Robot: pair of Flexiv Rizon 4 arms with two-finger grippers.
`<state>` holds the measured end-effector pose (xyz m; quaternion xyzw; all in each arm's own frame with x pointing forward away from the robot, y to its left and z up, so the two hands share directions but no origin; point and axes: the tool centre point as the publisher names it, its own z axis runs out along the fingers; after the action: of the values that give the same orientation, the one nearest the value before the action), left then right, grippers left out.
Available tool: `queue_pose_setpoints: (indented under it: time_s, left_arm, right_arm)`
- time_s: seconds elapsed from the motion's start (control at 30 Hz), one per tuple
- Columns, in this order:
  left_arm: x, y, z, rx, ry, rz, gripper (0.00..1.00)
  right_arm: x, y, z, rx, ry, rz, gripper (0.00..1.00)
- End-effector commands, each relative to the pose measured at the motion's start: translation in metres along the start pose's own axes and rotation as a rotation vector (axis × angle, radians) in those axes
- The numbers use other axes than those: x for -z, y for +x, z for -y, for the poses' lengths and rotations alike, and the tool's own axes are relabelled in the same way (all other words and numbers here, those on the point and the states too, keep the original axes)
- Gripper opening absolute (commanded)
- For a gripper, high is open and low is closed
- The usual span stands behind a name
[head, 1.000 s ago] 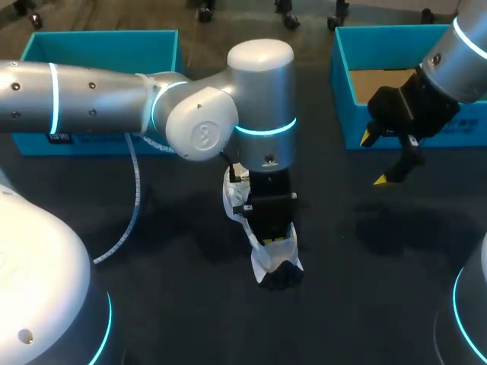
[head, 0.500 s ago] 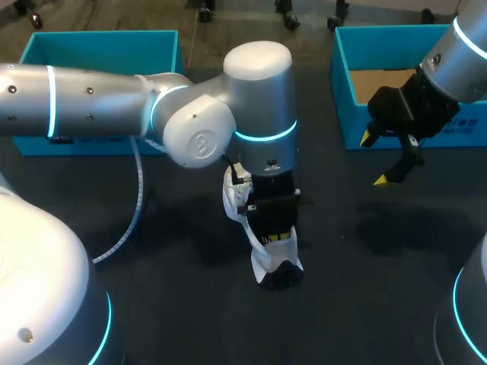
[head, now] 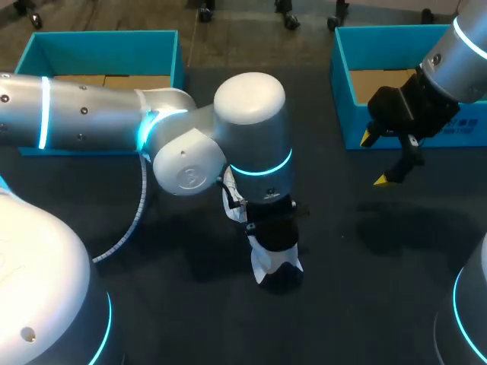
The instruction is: Take the shoe out of the shoebox, open the shoe tongue, remove and reinsert the insole, then place the shoe into the shoebox
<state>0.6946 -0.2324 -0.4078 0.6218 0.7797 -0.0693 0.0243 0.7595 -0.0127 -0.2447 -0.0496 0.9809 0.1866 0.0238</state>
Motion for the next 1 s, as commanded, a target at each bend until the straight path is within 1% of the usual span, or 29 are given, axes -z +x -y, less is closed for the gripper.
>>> queue_pose_setpoints:
  time_s: [0.03,0.1,0.3,0.47,0.63,0.7,0.83,0.87,0.9,0.93,1.0]
  left_arm:
    - [-0.008,0.005,-0.002,0.007,-0.002,-0.005,0.0]
    - [0.0,0.008,-0.005,0.008,-0.004,-0.001,0.0]
    - [0.026,0.015,-0.017,0.008,-0.098,0.021,0.0]
    - [0.043,0.014,-0.026,0.034,-0.143,0.02,0.0]
    - [0.055,0.011,-0.033,0.08,-0.144,0.014,0.0]
    - [0.06,0.01,-0.036,0.101,-0.164,0.013,0.0]
    - [0.062,0.01,-0.042,0.137,-0.162,0.009,0.0]
    - [0.061,0.011,-0.043,0.139,-0.16,0.006,0.07]
    - [0.059,0.01,-0.044,0.143,-0.157,0.003,0.21]
    - [0.058,0.01,-0.045,0.143,-0.156,-0.001,0.31]
    - [0.056,0.01,-0.045,0.145,-0.155,-0.007,0.43]
  right_arm:
    - [-0.001,0.0,0.0,0.0,0.002,0.001,1.0]
    - [-0.001,0.0,0.0,0.0,0.002,0.001,1.0]
    - [-0.001,0.0,0.0,0.0,0.002,0.001,1.0]
    - [-0.001,0.0,0.0,0.0,0.002,0.001,1.0]
    - [-0.001,0.0,0.0,0.0,0.002,0.001,1.0]
    - [-0.001,0.0,0.0,0.0,0.002,0.001,1.0]
    - [-0.001,0.0,0.0,0.0,0.002,0.001,1.0]
    - [-0.001,0.0,0.0,0.0,0.002,0.001,1.0]
    - [-0.001,0.0,0.0,0.0,0.002,0.001,1.0]
    - [-0.001,0.0,0.0,0.0,0.002,0.001,1.0]
    - [-0.001,0.0,0.0,0.0,0.002,0.001,1.0]
